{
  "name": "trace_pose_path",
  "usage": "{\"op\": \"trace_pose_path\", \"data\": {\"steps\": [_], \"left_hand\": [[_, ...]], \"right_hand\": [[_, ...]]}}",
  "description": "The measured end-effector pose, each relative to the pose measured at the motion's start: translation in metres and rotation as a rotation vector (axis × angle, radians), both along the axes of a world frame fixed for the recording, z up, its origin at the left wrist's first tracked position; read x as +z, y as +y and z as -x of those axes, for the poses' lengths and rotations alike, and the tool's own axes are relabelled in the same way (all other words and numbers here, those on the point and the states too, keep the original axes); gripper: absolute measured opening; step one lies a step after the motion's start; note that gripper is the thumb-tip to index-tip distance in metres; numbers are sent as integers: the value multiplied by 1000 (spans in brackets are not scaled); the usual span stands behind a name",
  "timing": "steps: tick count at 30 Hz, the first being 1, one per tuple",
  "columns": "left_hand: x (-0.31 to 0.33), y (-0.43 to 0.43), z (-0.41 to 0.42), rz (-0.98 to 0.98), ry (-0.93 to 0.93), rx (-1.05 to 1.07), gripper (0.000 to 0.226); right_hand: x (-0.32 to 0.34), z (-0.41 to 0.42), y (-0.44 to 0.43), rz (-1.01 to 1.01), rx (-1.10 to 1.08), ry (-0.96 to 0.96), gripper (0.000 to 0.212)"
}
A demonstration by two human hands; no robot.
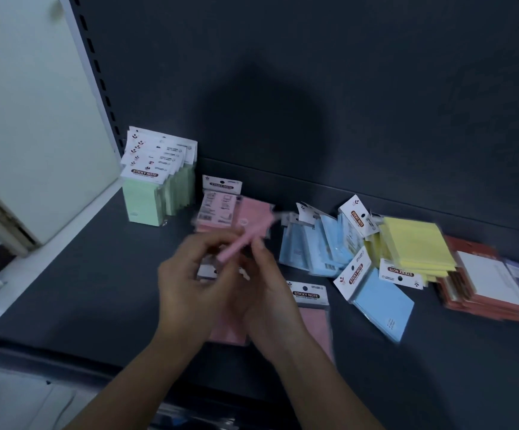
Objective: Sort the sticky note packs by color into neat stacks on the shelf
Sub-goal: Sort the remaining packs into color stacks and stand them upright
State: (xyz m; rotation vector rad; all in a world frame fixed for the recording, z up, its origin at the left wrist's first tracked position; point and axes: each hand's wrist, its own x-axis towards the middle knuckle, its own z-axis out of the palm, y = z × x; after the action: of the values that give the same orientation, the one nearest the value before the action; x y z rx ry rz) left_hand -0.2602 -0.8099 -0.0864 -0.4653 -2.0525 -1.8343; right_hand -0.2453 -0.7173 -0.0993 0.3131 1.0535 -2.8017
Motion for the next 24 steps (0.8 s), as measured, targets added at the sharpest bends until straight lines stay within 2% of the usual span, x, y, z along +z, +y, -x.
{"op": "trace_pose_path", "data": {"steps": [1,3,5,7,10,13,16,18,21,24], "left_hand": [[-5,2,-5,104,52,-19,24],[-16,4,-13,266,121,-47,25],[-25,-1,-20,304,118,-119,36],[-29,-8,-26,250,69,-174,44],[-29,-20,-30,37,-91,-27,29],[-31,-38,-17,-19,-281,224,19],[-29,-57,1,-174,-448,177,19],[-25,-67,11,-220,-455,135,26],[-25,-87,26,-197,-442,80,30],[-29,-109,45,-73,-446,72,28]], "right_hand": [[3,-3,4,49,20,-10,69],[9,-7,12,68,70,-24,48],[8,-10,17,-52,68,-17,29],[1,-9,20,-244,30,-24,18],[-6,-8,19,-492,-13,-14,21],[-8,-8,11,-636,-15,54,23],[-7,-7,-5,-711,21,76,22],[-7,-4,-18,-743,46,88,20],[-6,2,-40,-756,41,49,19],[-7,11,-59,-785,0,-8,28]]}}
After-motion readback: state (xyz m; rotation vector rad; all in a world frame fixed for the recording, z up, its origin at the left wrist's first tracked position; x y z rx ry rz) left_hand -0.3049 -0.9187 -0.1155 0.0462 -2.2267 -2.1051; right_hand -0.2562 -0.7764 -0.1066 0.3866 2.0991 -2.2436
